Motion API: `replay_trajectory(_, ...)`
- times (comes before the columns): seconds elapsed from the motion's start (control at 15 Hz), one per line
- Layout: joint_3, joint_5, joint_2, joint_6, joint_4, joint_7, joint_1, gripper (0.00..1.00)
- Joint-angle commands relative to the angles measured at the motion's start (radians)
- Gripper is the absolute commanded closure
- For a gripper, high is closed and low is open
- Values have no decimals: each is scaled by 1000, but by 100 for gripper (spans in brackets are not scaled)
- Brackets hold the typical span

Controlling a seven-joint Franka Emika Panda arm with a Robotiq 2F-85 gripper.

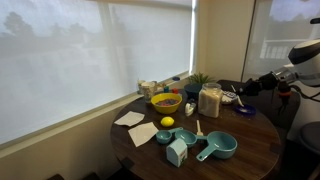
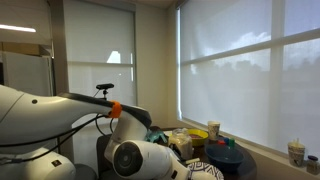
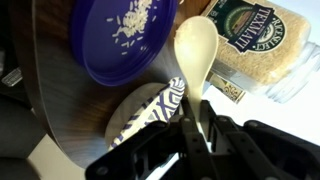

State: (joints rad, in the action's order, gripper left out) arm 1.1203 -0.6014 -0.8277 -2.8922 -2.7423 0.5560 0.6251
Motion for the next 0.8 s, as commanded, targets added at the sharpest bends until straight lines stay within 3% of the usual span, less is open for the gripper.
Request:
replay_trajectory(0.0,-13,-49,-59,50,-2,42,-32,97)
replay_trajectory(0.07,-62,2,50,83,-18,-3,-96,97)
replay_trajectory(0.13,-25,-38,-20,76,-1,38,-52,97)
replay_trajectory(0.2,-54,-21,29,99,0,18,-81,97)
replay_trajectory(0.53,-82,0,38,124,-6,-1,-112,97)
replay_trajectory(0.73,-144,25,69,136,-6,-38,-146,97)
